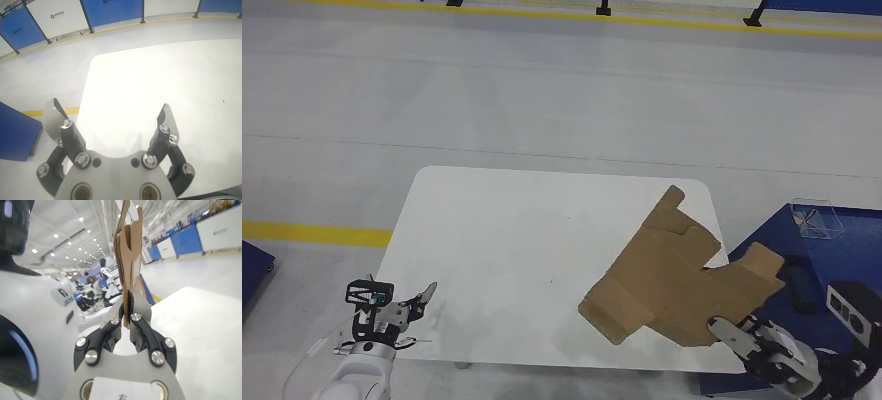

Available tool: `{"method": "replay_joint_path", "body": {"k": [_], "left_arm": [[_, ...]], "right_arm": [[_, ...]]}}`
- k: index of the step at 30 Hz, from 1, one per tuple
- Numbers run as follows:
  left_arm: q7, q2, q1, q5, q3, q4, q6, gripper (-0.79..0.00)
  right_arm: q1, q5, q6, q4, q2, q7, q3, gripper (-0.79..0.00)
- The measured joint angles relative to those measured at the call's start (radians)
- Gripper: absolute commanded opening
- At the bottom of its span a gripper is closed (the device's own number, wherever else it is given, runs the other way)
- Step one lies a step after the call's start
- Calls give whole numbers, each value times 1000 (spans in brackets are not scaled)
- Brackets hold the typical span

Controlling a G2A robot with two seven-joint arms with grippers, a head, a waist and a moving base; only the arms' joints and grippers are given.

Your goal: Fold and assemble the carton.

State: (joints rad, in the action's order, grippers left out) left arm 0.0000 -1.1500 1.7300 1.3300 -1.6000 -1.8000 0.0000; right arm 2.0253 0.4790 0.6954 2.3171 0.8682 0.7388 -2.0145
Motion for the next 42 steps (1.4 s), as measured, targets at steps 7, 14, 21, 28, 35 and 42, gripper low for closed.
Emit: {"method": "replay_joint_path", "body": {"k": [7,14,21,28,35,42], "left_arm": [[0,0,0,0,0,0,0,0],[0,0,0,0,0,0,0,0],[0,0,0,0,0,0,0,0],[0,0,0,0,0,0,0,0],[0,0,0,0,0,0,0,0],[0,0,0,0,0,0,0,0]], "right_arm": [[-203,493,-299,-207,-31,455,191,-785],[-290,591,-398,-306,-22,537,346,-785],[-291,590,-397,-307,-22,537,345,-785],[-296,701,-500,-287,-15,513,359,-785],[-309,1242,-874,-350,4,546,444,-785],[-332,1620,-1242,-447,27,383,617,-785]]}}
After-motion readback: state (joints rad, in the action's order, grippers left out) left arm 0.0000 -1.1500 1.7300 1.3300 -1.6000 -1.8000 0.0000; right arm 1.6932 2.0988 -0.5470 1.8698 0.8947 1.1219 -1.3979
